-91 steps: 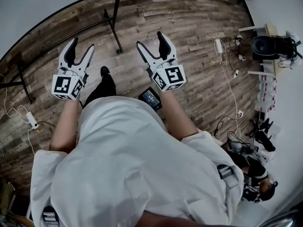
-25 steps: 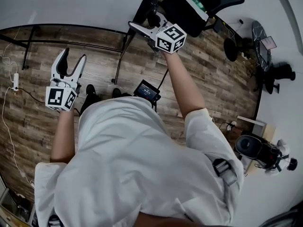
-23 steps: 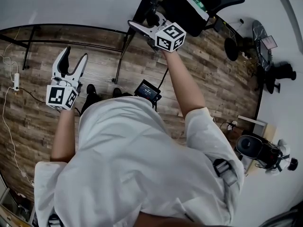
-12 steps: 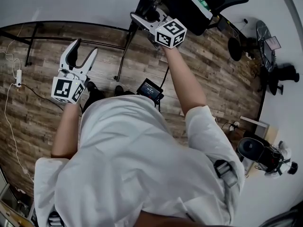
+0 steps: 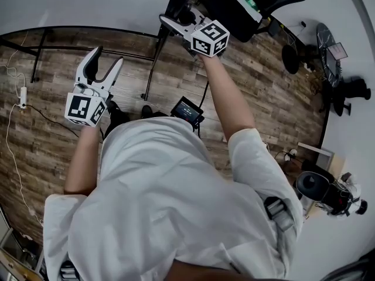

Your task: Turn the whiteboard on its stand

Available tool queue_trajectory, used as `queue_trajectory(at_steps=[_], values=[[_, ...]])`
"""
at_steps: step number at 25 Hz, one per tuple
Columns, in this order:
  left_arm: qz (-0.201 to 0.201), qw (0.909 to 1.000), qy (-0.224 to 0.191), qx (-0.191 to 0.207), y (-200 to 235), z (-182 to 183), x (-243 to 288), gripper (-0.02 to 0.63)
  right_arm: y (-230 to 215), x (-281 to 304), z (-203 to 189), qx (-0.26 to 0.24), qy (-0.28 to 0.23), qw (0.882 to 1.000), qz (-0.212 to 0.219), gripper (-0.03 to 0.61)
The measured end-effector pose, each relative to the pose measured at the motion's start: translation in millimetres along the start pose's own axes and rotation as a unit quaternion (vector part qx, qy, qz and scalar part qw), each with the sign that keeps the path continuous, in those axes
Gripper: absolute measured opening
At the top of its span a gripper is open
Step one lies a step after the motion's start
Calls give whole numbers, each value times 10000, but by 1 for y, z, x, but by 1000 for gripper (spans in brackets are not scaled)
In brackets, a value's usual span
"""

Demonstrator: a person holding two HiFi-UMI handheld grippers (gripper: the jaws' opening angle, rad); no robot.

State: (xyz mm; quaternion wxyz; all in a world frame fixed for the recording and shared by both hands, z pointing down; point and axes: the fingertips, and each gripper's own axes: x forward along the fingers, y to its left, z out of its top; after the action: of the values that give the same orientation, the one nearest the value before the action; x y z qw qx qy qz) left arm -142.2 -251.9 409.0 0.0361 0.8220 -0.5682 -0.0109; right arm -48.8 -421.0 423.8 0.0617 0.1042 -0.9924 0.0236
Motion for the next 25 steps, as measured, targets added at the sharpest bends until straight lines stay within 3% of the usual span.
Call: queue_trajectory(at_steps=[13, 25], values=[[-164, 9997, -77, 146, -29, 8, 8, 275, -9, -30, -5, 92, -36, 9999, -23, 175], [-848, 9963, -35, 100, -55, 16, 26, 275, -14, -62, -8, 151, -56, 9998, -116, 176]])
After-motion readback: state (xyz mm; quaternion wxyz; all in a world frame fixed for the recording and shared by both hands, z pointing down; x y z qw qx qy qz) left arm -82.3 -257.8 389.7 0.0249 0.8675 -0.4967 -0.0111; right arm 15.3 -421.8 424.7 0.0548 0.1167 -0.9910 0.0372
